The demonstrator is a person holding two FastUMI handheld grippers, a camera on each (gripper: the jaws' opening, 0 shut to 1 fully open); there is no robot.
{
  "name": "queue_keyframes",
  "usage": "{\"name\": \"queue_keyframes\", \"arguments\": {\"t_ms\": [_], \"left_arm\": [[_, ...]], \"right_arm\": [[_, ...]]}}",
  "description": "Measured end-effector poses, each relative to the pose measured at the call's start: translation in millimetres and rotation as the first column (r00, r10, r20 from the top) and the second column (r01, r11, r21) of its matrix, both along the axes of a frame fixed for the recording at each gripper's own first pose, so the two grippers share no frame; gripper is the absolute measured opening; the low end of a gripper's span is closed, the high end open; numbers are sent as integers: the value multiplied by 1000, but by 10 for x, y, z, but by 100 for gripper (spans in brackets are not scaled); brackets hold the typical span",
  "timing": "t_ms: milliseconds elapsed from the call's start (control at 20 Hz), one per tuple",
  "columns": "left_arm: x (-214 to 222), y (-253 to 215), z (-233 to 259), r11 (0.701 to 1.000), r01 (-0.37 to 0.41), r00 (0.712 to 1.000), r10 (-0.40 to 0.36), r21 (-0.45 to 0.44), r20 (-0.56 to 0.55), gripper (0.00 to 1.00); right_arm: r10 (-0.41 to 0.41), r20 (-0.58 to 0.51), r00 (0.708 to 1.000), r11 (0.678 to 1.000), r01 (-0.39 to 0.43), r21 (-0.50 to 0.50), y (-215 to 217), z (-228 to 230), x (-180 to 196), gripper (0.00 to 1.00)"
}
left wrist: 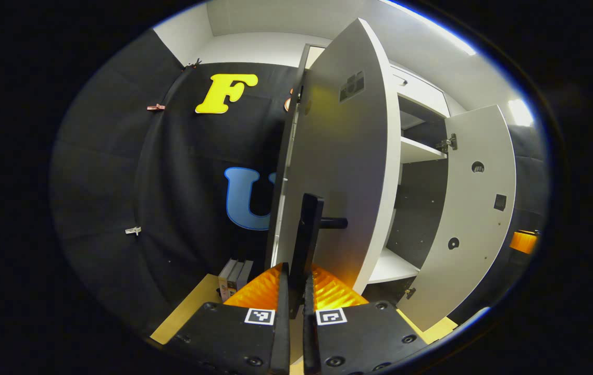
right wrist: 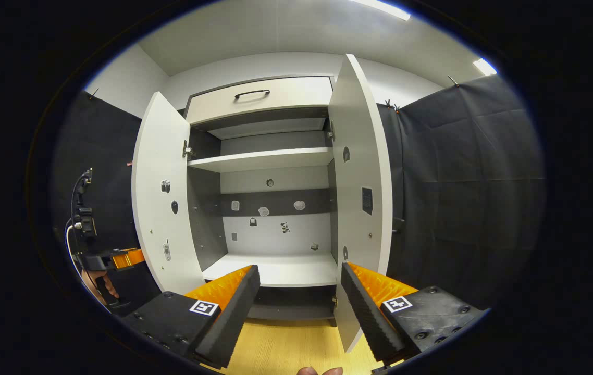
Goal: Open the right door of the double-door shoe cabinet with the right hand, and open the left door with the left hand.
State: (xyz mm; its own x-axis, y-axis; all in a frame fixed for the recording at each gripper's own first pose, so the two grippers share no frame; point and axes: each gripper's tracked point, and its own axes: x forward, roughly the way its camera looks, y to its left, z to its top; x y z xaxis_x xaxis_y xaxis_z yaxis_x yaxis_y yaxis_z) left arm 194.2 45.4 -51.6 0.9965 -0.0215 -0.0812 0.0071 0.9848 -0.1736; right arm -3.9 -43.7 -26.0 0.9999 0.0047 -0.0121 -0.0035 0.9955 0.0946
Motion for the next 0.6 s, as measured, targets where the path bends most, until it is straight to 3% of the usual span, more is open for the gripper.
{"name": "queue_keyframes", "arguments": {"t_ms": [250, 350, 400, 600], "left_arm": [[13, 346, -13, 997, -56, 998, 56, 46, -4, 9], [28, 387, -14, 997, -33, 999, 33, 68, -6, 0], [29, 405, -11, 997, -23, 1000, 24, 74, -6, 5], [41, 477, -8, 1000, 6, 1000, -7, 31, 17, 6]], "right_arm": [[7, -12, 1000, 1000, -7, 0, 52, -36, -33, 98], [4, -10, 1000, 1000, -4, -4, 41, -24, -30, 98], [2, -8, 1000, 1000, -2, -5, 36, -28, -18, 98], [-2, -13, 1000, 1000, 2, 3, 30, -44, -25, 98]]}}
